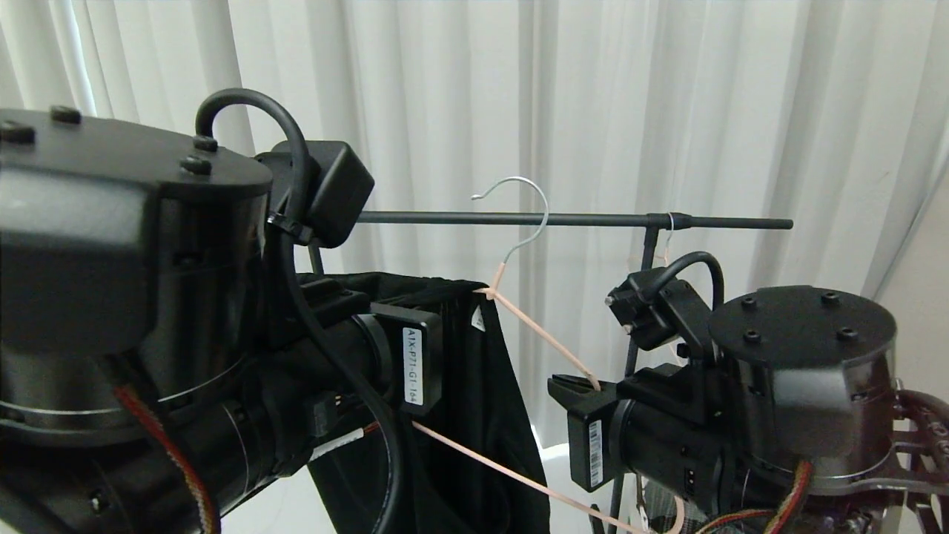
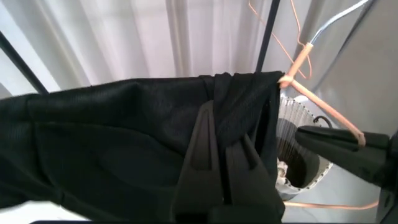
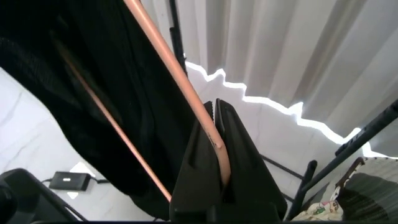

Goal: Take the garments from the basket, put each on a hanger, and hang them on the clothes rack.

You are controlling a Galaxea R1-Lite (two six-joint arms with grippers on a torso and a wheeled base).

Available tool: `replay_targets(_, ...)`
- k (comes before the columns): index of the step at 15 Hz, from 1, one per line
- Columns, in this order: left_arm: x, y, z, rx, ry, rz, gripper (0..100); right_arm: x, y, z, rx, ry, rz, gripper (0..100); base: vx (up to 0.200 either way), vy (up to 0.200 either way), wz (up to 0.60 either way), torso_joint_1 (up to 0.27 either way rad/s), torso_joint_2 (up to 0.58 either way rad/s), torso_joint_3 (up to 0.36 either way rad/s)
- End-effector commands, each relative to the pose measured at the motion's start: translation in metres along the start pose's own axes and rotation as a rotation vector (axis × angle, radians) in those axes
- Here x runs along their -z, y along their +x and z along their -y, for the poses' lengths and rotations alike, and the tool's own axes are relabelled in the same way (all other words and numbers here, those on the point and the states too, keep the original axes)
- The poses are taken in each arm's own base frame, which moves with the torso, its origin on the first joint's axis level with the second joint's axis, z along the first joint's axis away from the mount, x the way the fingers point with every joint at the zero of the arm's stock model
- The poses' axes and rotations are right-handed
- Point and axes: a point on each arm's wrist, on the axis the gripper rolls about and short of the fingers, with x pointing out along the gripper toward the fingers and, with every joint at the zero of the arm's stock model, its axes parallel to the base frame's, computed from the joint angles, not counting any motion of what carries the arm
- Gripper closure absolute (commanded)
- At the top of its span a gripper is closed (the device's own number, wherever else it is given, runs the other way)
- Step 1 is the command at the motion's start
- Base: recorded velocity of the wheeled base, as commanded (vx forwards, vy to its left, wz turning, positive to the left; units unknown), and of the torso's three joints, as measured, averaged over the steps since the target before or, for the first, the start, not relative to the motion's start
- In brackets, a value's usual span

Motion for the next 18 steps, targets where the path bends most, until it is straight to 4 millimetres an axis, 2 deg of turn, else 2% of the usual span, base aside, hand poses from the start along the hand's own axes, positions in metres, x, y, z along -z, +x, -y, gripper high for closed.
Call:
replay_targets(1,-0.001,-0.003,-0.001,0.001,-0.005,0.008,0,-0.003,-0.003,0.000,-0.001,0.004,0.014,100,0.000,0.000,0.00,0.000,0.00,0.000)
replay_targets(4,-0.002,-0.007,-0.004,0.003,-0.007,0.015,0,-0.005,-0.004,0.001,0.025,0.001,0.046,100,0.000,0.000,0.00,0.000,0.00,0.000)
replay_targets(7,0.000,-0.019,-0.001,0.044,-0.004,0.028,0,-0.009,-0.004,0.006,0.053,-0.021,0.063,100,0.000,0.000,0.00,0.000,0.00,0.000)
replay_targets(10,0.017,-0.035,-0.015,0.053,0.064,0.013,0,-0.014,-0.010,0.017,0.085,-0.077,0.082,100,0.000,0.000,0.00,0.000,0.00,0.000)
replay_targets(12,0.027,-0.048,-0.028,0.057,0.103,0.018,0,-0.012,-0.022,0.028,0.102,-0.133,0.081,100,0.000,0.000,0.00,0.000,0.00,0.000)
replay_targets(14,0.029,-0.057,-0.036,0.061,0.123,0.037,0,-0.004,-0.032,0.035,0.105,-0.167,0.068,100,0.000,0.000,0.00,0.000,0.00,0.000)
replay_targets(16,0.026,-0.071,-0.043,0.168,0.124,0.065,0,0.010,-0.050,0.041,0.087,-0.211,0.064,100,0.000,0.000,0.00,0.000,0.00,0.000)
replay_targets(18,0.026,-0.071,-0.052,0.260,0.175,0.063,0,0.022,-0.066,0.042,0.042,-0.256,0.075,100,0.000,0.000,0.00,0.000,0.00,0.000)
